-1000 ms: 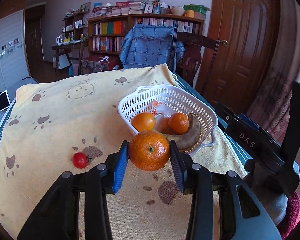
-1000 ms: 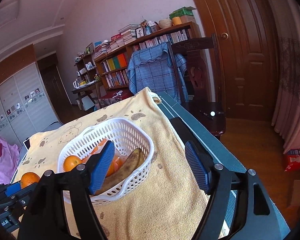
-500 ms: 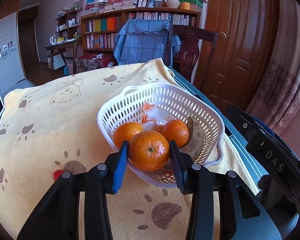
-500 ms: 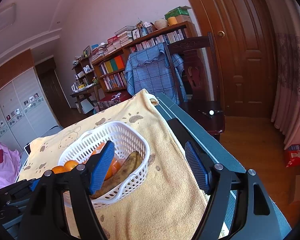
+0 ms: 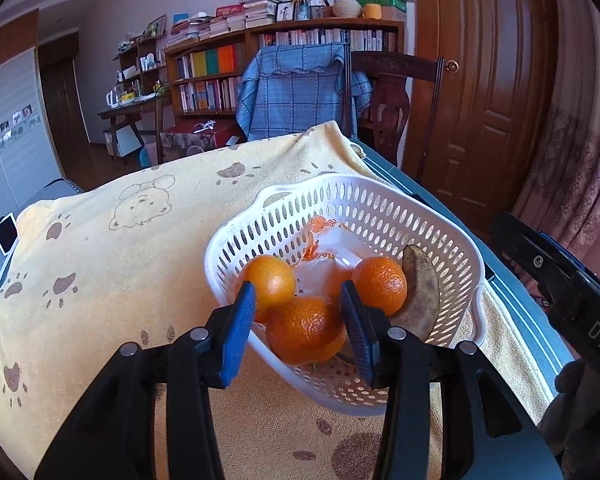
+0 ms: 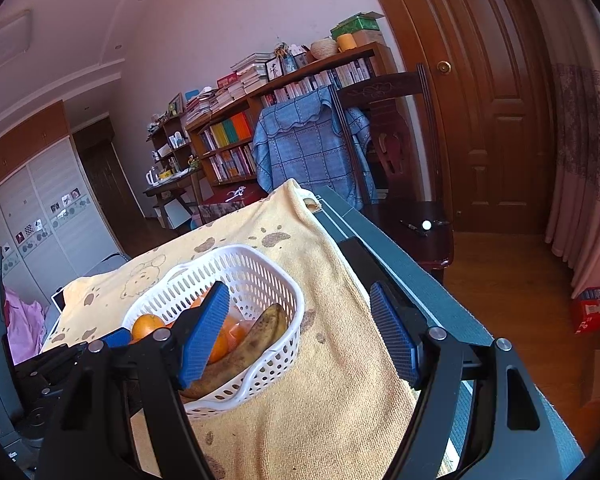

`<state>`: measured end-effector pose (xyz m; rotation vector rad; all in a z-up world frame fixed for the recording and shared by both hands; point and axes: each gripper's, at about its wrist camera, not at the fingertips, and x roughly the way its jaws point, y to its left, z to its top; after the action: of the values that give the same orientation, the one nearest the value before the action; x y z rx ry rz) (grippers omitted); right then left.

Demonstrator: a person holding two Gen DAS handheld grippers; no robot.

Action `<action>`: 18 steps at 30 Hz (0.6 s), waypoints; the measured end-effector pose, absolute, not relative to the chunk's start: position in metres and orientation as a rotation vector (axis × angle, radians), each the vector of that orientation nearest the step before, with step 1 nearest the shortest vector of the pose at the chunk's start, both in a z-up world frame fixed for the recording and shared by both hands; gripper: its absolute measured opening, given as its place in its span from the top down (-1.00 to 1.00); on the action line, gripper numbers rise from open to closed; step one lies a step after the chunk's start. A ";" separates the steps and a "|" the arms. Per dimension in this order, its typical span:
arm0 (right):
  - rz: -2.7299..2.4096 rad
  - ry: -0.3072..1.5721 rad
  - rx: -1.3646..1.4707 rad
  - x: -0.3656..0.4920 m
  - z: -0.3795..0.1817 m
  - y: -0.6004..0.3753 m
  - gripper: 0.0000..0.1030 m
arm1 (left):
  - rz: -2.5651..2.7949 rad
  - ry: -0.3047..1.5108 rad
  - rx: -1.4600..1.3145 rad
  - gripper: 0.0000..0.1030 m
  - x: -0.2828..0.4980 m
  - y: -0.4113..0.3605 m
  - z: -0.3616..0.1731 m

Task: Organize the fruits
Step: 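Carry the tangerine into the white basket and open the left gripper, then withdraw the left gripper from the basket toward the red cherry tomato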

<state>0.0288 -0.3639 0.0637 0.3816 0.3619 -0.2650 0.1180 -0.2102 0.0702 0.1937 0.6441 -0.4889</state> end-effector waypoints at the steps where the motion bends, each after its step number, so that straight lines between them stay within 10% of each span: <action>1: -0.264 0.361 0.381 0.029 0.064 -0.363 -0.45 | -0.494 0.646 0.190 0.14 0.119 -0.209 0.070; 18: -0.262 0.350 0.377 0.028 0.066 -0.360 -0.45 | -0.462 0.625 0.150 -0.11 0.125 -0.191 0.080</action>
<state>0.0283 -0.3598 0.0659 0.3766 0.3499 -0.2621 0.1246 -0.1912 0.0801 0.1500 0.6255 -0.4616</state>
